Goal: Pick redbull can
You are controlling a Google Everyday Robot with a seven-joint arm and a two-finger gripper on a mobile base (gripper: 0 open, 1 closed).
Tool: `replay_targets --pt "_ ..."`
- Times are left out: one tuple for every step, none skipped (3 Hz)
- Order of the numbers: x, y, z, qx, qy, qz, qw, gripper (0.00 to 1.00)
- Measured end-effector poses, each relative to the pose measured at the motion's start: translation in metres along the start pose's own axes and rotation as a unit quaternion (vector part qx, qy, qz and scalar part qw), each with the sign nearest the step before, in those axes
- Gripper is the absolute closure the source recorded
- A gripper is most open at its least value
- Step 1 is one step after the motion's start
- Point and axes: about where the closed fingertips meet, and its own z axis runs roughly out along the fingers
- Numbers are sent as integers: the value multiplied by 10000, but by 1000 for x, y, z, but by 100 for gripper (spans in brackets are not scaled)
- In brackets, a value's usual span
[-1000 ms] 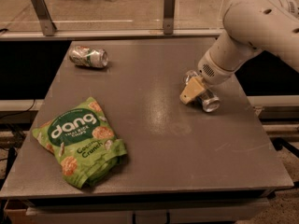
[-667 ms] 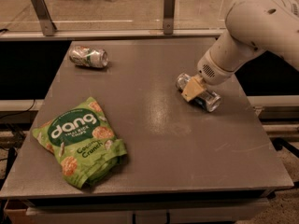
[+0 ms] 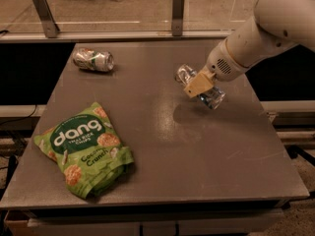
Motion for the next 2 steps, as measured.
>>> replay_targets --pt "-20 15 -16 -522 -597 -422 9960 100" --pt "-40 33 -36 -1190 -1285 -776 9815 100"
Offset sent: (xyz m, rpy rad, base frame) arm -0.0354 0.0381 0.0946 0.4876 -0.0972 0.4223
